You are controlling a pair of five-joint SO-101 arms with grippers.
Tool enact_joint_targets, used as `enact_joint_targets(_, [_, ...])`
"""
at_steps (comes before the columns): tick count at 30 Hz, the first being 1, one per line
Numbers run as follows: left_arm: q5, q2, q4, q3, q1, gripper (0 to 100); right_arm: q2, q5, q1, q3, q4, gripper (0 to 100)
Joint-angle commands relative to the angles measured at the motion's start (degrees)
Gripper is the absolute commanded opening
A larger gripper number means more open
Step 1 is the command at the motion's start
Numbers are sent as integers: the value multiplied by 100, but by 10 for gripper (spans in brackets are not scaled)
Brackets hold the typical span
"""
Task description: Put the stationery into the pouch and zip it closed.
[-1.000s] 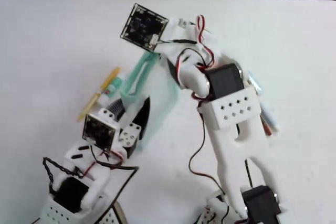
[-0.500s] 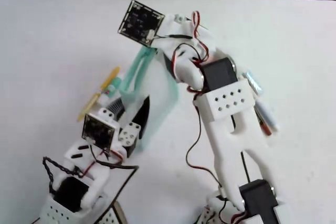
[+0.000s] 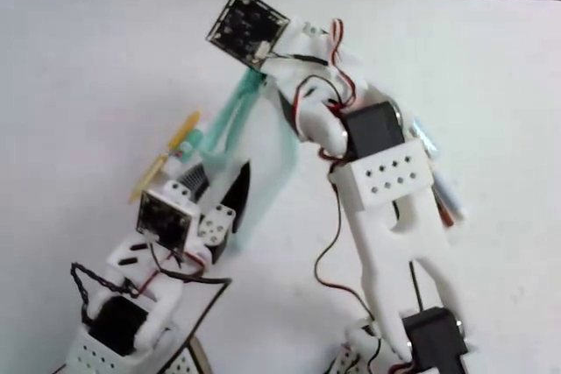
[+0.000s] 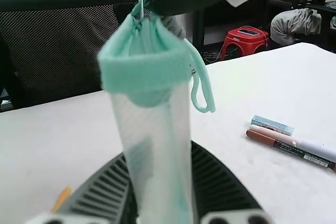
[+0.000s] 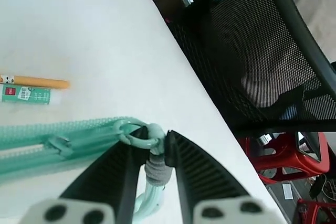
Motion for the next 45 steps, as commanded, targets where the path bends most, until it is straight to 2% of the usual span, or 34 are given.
enact_joint_targets(1, [-79,31,53,53,66,63,-374,-105,699,-202,66,22])
enact_joint_targets(21, [-88,31,79,53,66,61,48,-70,1393,-229,-31,18])
enact_joint_targets(26, [-475,31,79,53,101,60,-145,-70,1367,-229,-22,18])
enact_joint_targets(37, [-492,31,79,53,84,60,119,-97,1886,-211,-295,18])
enact_joint_targets(45, [-501,31,35,149,92,61,-215,-114,1692,-220,171,22])
